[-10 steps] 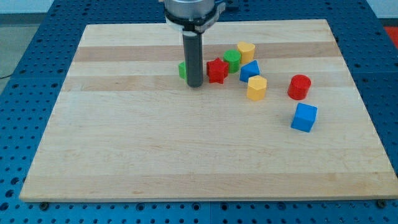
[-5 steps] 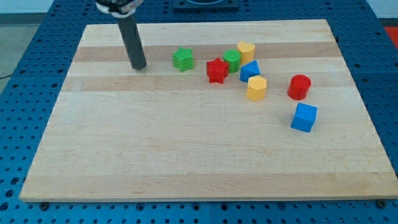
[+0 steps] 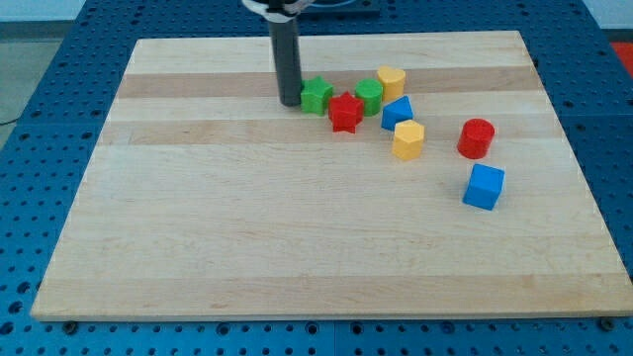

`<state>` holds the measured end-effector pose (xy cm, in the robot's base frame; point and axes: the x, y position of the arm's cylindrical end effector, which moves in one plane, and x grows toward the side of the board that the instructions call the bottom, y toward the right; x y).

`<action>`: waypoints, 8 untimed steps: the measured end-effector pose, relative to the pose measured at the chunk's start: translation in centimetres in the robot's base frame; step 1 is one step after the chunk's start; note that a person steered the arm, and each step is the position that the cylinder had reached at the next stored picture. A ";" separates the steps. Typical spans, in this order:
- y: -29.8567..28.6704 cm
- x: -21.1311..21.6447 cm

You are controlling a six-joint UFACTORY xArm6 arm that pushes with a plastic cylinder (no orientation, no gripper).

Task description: Move green star above red star

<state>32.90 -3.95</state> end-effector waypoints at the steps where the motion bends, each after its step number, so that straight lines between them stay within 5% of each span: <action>1: 0.3 -1.1; 3: -2.6 -3.9; 4: -5.2 -0.5; 6: -1.4 3.8; 8: 1.6 0.6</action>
